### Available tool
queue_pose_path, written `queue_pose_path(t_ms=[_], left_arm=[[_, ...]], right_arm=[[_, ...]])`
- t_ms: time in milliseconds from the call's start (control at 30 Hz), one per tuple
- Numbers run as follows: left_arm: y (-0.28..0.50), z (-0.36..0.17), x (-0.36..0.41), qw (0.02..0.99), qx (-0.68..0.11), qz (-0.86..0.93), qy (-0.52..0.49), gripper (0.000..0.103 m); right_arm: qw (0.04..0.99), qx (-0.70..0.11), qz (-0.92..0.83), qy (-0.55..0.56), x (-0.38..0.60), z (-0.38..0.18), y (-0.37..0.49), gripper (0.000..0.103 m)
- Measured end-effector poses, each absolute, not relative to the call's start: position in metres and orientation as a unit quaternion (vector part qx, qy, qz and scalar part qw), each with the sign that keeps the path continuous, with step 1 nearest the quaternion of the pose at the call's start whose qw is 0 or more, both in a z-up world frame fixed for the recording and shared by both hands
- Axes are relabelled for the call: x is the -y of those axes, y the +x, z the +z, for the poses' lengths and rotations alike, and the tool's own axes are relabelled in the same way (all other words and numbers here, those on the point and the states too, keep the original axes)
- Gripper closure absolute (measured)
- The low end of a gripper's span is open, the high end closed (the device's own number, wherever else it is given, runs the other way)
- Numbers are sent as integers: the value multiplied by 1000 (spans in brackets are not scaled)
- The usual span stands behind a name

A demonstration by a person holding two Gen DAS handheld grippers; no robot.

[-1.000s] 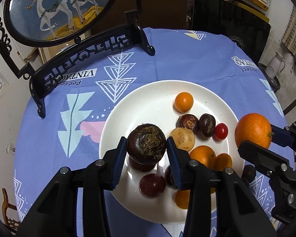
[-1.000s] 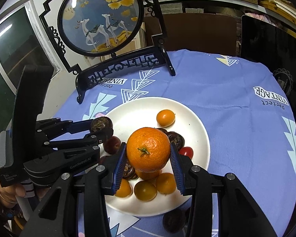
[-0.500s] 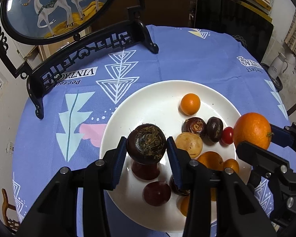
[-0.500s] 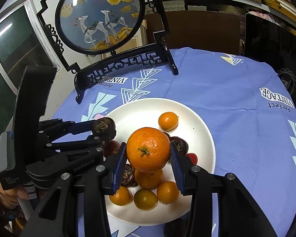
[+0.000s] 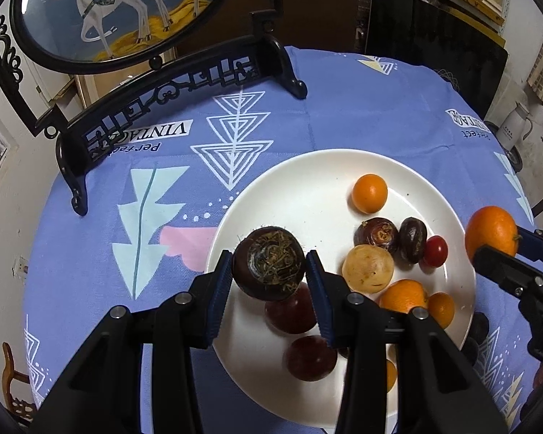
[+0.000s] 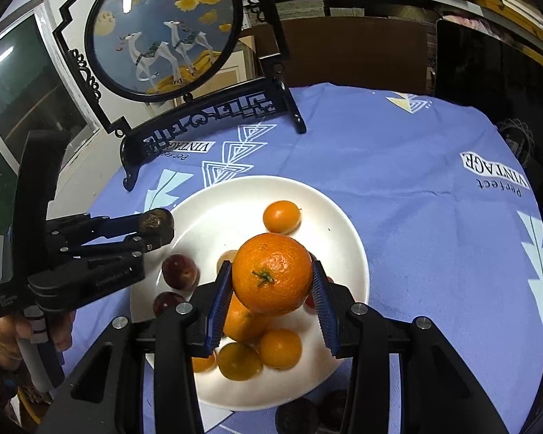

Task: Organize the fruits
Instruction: 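Carry the orange and brown fruit onto the white plate and open both grippers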

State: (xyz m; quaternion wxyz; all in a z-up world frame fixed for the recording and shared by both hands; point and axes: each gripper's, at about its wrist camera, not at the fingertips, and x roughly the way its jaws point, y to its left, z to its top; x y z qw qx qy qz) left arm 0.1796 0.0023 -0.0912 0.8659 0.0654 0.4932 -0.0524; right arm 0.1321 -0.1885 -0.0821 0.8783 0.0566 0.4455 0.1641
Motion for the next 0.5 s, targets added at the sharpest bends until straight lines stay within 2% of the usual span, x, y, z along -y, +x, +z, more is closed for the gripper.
queue_pose_path(t_ms=[500], left_arm=[[192, -92, 6, 866, -493, -51, 68, 62]], right_arm=[[871, -452, 185, 47, 160, -89, 159, 59]])
